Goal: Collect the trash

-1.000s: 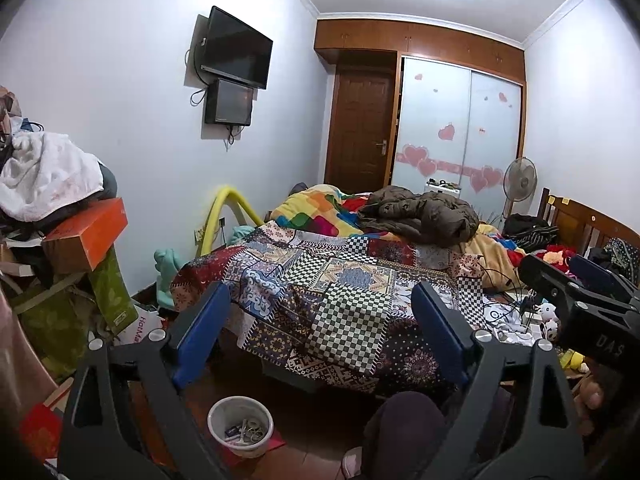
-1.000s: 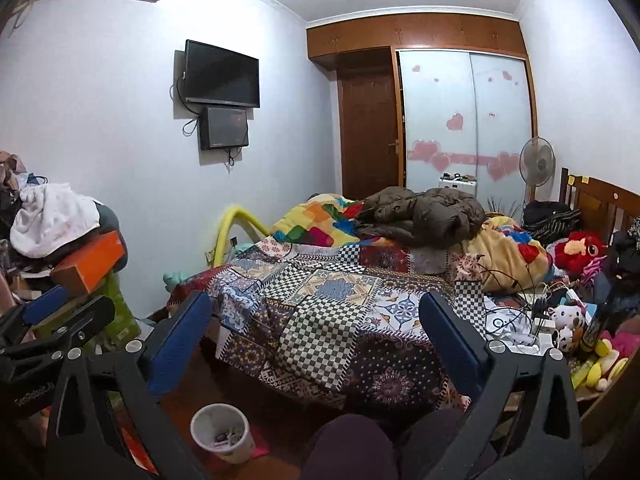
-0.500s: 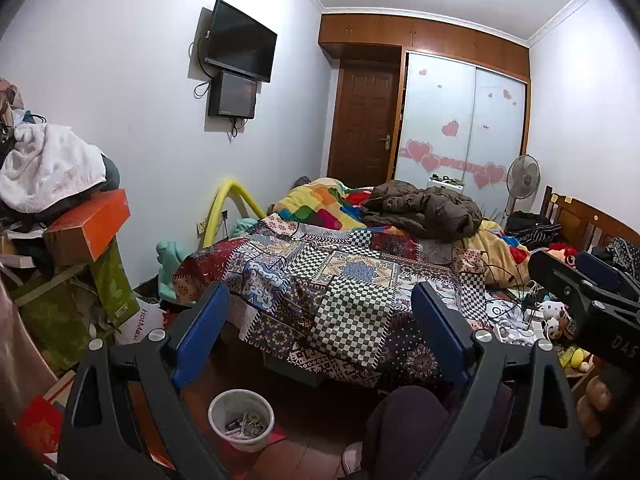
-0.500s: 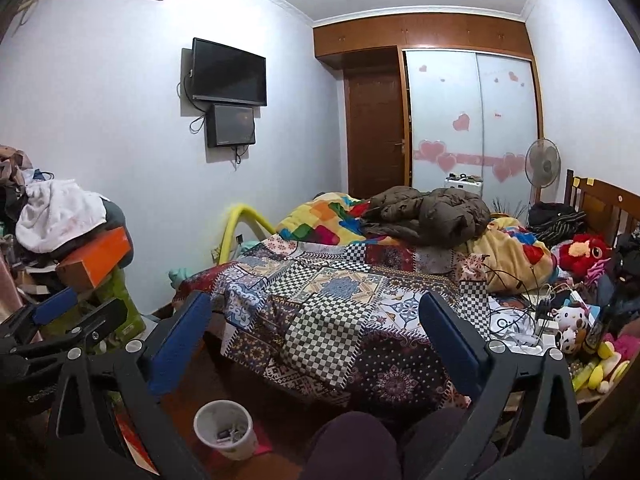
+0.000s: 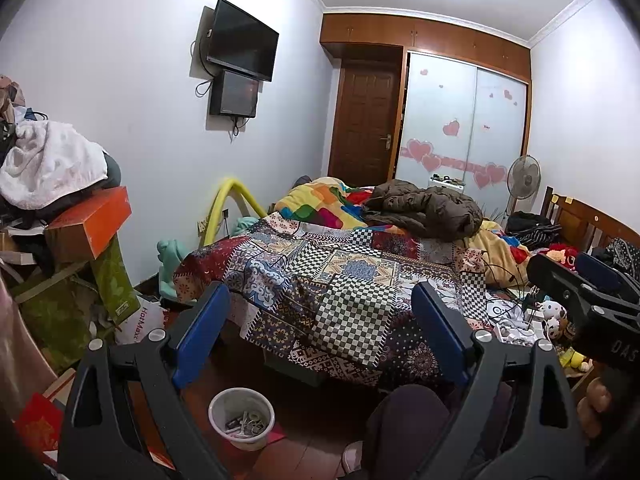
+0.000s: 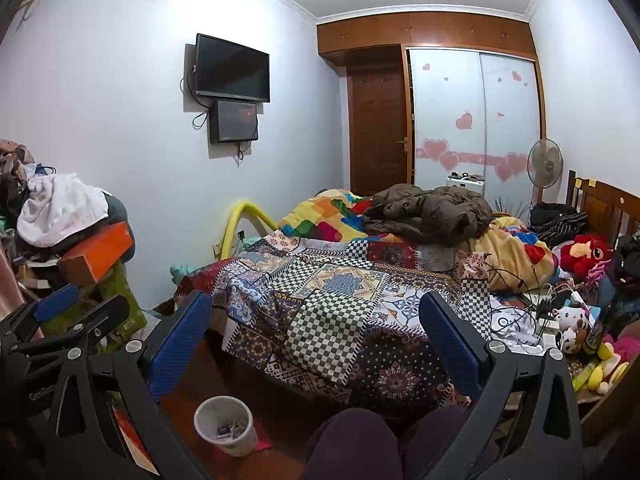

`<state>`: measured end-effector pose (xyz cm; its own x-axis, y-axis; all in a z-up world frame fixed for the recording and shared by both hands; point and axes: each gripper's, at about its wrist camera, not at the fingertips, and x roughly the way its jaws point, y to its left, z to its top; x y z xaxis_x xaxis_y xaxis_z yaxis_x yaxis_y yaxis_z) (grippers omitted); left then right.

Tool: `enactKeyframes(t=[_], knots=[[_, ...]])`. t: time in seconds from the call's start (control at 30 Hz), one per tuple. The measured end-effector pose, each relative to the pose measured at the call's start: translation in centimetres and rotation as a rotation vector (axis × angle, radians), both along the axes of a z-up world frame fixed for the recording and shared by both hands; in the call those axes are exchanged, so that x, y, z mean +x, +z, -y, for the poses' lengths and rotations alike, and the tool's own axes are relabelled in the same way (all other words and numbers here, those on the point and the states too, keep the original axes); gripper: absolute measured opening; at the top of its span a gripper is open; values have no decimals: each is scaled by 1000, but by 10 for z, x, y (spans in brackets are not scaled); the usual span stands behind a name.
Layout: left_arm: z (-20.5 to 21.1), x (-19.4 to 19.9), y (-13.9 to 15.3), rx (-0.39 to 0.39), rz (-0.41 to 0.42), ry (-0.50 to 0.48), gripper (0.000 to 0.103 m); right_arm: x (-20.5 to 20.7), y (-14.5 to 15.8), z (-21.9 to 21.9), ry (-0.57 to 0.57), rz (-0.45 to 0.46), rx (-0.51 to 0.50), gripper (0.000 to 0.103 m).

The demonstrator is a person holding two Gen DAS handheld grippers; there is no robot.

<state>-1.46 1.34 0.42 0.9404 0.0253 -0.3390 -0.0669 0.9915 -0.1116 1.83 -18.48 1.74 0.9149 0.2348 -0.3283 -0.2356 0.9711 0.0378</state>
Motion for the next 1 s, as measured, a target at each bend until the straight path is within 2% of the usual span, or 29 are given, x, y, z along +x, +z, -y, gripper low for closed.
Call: enactKeyframes(t=[0.67, 0.8, 1.0], knots=[[4, -2, -3, 1, -4, 8, 92, 0, 0, 1, 14, 2, -10, 103], [5, -2, -3, -2, 2, 22, 101, 0, 0, 0, 14, 2, -10, 103], [9, -3, -5, -3, 3, 27, 101, 0, 0, 0, 14, 1, -11, 103]])
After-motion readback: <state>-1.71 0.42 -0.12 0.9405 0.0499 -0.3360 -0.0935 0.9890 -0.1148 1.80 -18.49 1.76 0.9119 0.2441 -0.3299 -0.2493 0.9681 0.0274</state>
